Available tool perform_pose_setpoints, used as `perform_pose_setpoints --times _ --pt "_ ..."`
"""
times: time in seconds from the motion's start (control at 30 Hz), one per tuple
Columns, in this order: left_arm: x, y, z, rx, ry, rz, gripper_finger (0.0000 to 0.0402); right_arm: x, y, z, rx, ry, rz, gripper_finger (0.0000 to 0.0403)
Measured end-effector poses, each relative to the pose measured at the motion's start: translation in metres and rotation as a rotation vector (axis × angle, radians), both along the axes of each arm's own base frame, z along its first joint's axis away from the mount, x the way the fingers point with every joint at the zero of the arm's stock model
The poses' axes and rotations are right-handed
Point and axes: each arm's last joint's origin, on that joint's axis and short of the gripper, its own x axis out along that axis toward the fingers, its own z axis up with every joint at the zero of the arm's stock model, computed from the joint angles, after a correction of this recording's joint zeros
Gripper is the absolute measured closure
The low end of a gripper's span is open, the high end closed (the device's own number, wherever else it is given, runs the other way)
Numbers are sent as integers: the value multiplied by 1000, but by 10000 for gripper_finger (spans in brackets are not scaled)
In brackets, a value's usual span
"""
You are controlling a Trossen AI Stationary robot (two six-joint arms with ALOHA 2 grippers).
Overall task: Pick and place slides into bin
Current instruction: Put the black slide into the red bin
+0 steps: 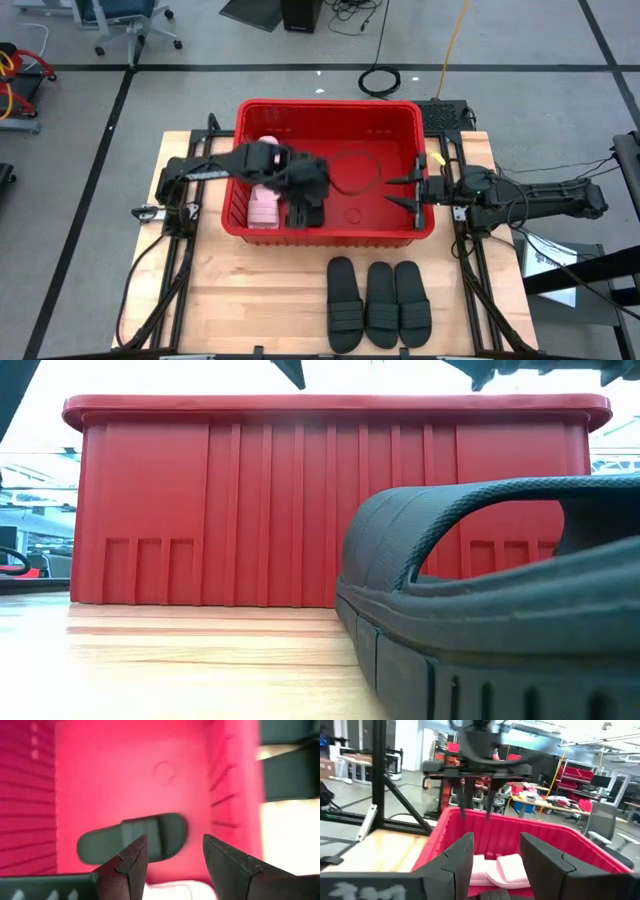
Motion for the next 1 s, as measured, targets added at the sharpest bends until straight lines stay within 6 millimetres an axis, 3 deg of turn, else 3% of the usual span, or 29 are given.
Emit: perform_pose_setpoints --times 0.27,0.57,0.8,1.0 --pt "0 -62 4 41 -97 -85 217 -1 10 0 46 3 62 252" --pt "1 -109 4 -11 -197 -129 217 -1 21 0 71 5 130 252" --pt "16 -139 -11 -43 -239 -161 217 -1 27 -3 83 36 168 252" --pt "30 -159 -38 -48 -196 -153 217 1 31 -7 96 67 189 252"
